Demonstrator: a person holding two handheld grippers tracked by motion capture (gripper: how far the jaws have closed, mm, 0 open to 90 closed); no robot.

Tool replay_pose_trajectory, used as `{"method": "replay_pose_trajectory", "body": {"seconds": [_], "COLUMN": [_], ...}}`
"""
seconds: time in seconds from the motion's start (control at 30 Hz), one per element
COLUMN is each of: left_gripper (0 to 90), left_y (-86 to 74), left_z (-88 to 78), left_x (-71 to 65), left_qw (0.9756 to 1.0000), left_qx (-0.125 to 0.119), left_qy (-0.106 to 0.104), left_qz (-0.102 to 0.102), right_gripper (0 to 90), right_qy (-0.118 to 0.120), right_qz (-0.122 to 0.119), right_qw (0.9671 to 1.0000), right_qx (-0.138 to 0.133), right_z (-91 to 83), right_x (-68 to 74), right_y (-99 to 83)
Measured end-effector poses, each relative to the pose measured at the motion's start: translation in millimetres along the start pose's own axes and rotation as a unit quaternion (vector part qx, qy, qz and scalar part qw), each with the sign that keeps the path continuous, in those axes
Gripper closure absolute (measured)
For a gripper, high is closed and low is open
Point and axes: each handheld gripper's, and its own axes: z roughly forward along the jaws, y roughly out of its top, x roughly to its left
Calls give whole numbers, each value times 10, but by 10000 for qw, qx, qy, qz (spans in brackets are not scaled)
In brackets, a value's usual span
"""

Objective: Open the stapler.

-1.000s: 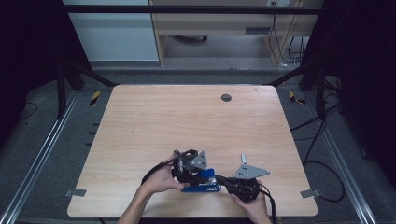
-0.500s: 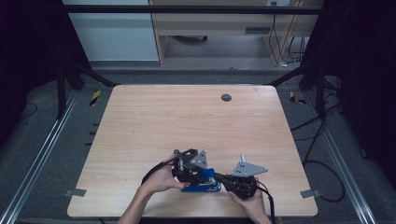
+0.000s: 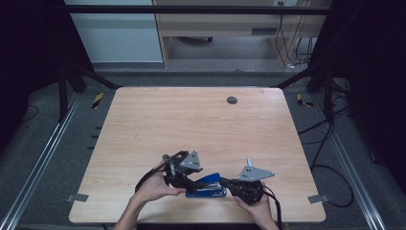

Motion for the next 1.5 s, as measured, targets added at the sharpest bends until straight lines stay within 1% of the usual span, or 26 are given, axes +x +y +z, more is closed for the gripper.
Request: {"method": "replay_pose_trajectory", "body": {"seconds": [0.07, 0.17, 0.23, 0.27, 0.33, 0.43, 0.47, 0.5, 0.6, 0.67, 0.7, 0.73, 0.77, 0.8, 0.83, 0.87, 0.9, 0.97, 1.03, 1.07, 1.17, 1.23, 1.27, 1.37, 1.4, 1.5], "left_gripper": [428, 436, 436, 439, 443, 452, 454, 456, 475, 494, 505, 517, 531, 559, 569, 580, 600, 623, 639, 663, 708, 731, 743, 775, 786, 815], "left_y": [-53, -151, -221, -250, -301, -383, -416, -436, -504, -537, -551, -557, -566, -570, -569, -566, -565, -563, -562, -564, -591, -624, -640, -695, -711, -758], "left_z": [-57, -153, -222, -241, -278, -316, -325, -327, -322, -306, -292, -284, -273, -266, -255, -243, -238, -218, -198, -189, -157, -128, -109, -52, -35, 8], "left_x": [-4, -7, -4, -8, -7, -16, -21, -19, -19, -18, -19, -20, -23, -26, -33, -46, -58, -104, -160, -194, -298, -370, -405, -494, -523, -611], "left_qw": [9997, 9980, 9958, 9937, 9904, 9835, 9806, 9787, 9699, 9638, 9594, 9565, 9521, 9495, 9460, 9415, 9395, 9329, 9278, 9263, 9195, 9158, 9131, 9091, 9092, 9063], "left_qx": [-160, -417, -568, -682, -804, -995, -1051, -1099, -1272, -1346, -1396, -1444, -1520, -1576, -1618, -1646, -1649, -1732, -1799, -1832, -1984, -2073, -2098, -2129, -2124, -2140], "left_qy": [102, 291, 507, 634, 838, 1144, 1288, 1378, 1631, 1808, 1927, 1963, 2022, 2061, 2135, 2239, 2298, 2450, 2573, 2598, 2650, 2668, 2702, 2754, 2759, 2814], "left_qz": [-143, -365, -516, -625, -749, -987, -1039, -1052, -1282, -1427, -1517, -1605, -1719, -1764, -1823, -1909, -1930, -1990, -2017, -2021, -2119, -2173, -2217, -2289, -2282, -2317], "right_gripper": [900, 900, 900, 900, 900, 900, 900, 900, 900, 900, 900, 900, 900, 900, 900, 900, 900, 900, 900, 900, 900, 900, 900, 900, 900, 900], "right_qy": [5, 7, 7, 3, 0, -1, 0, -3, 4, 7, 8, 8, 10, 11, 17, 16, 19, 31, 37, 35, 38, 45, 46, 49, 55, 44], "right_qz": [18, 29, 38, 46, 49, 51, 55, 57, 65, 62, 65, 69, 69, 70, 76, 73, 77, 71, 76, 78, 84, 81, 76, 85, 82, 84], "right_qw": [10000, 10000, 10000, 10000, 10000, 10000, 10000, 10000, 10000, 10000, 10000, 10000, 10000, 10000, 10000, 10000, 10000, 10000, 10000, 10000, 10000, 10000, 10000, 10000, 10000, 10000], "right_qx": [-6, -3, -1, 1, 2, -2, 4, 2, 6, 8, 7, 4, 4, 5, 2, 5, 8, 4, 2, 2, -9, -4, -5, -7, -1, -2], "right_z": [2, 3, 3, 5, 5, 3, 2, 2, 2, 2, 3, 4, 4, 3, 3, 3, 2, 0, -1, -2, -8, -10, -11, -8, -8, -7], "right_x": [-2, -2, -2, -3, -2, 1, 1, 1, 1, 1, 0, 0, -1, -1, -1, -2, -2, -4, -7, -8, -11, -14, -14, -14, -15, -9], "right_y": [-1, -4, -4, -4, -4, -5, -5, -6, -9, -11, -12, -12, -12, -12, -11, -10, -9, -8, -5, -4, -1, -1, -1, -1, -1, 2]}}
